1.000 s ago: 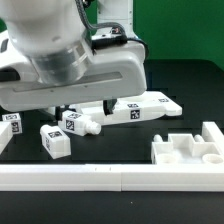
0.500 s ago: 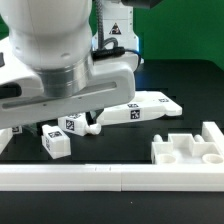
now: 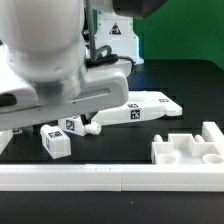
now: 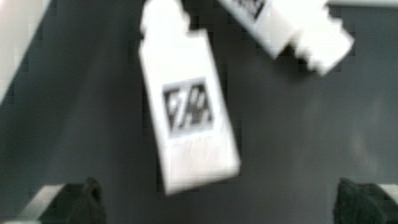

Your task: Assemble chair

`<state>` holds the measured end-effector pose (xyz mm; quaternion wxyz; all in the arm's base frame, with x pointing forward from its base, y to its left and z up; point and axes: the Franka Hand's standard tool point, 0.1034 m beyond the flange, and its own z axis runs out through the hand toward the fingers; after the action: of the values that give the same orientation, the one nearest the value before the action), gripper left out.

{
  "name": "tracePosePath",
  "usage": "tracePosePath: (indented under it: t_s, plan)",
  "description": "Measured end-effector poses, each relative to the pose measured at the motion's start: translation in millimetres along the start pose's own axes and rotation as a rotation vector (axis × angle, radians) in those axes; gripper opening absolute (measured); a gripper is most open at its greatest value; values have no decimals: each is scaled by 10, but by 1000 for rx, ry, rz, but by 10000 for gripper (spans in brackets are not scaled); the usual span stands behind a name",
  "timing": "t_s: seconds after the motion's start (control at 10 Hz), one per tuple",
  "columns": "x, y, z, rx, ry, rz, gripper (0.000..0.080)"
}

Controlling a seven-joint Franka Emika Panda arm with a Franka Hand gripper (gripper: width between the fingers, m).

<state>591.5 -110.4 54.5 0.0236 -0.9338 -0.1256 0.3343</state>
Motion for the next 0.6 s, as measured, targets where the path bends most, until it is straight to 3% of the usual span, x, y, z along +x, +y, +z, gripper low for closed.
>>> tracePosePath:
  t_s: [0.2, 0.4, 0.5, 0.6]
  plan:
    - [-1, -88, 150, 20, -142, 5, 649]
    - [-160, -257, 192, 34, -203, -10, 649]
    - [-282, -333, 243, 54, -245, -14, 649]
    - [-268, -263, 284, 55, -250, -38, 649]
